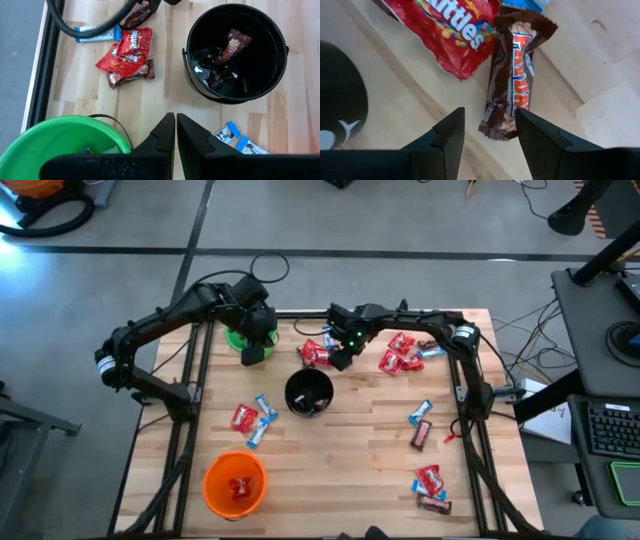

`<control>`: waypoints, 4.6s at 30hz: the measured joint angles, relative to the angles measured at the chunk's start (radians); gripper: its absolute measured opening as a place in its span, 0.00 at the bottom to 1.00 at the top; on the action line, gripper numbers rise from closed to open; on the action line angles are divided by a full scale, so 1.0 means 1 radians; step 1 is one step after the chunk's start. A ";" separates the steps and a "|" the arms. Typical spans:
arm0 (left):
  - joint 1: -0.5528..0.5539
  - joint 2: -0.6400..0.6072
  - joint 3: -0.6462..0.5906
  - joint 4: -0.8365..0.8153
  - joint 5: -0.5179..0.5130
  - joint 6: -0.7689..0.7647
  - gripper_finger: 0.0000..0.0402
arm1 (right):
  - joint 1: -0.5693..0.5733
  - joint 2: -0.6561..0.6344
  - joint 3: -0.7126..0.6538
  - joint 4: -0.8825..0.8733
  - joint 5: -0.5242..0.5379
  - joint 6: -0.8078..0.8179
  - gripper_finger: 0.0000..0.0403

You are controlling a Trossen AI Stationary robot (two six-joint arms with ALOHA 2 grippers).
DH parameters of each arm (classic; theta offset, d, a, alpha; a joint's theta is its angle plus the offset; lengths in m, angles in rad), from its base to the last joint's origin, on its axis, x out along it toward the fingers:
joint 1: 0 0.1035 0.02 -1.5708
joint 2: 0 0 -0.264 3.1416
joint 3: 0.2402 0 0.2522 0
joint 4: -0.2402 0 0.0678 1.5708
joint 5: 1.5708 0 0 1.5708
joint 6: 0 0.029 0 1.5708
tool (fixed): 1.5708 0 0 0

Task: Sort candy
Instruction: Put the brown chocolate into the black bucket

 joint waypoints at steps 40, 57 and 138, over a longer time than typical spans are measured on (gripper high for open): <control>0.000 0.000 0.000 0.000 -0.002 0.000 0.00 | -0.044 0.093 0.005 0.073 -0.034 0.002 0.35; 0.000 0.000 0.000 -0.001 -0.005 0.008 0.00 | -0.048 0.029 0.004 0.036 0.013 0.010 0.04; -0.069 0.077 0.000 0.339 0.481 -0.205 0.34 | 0.306 -0.396 0.006 0.300 -0.010 0.018 0.03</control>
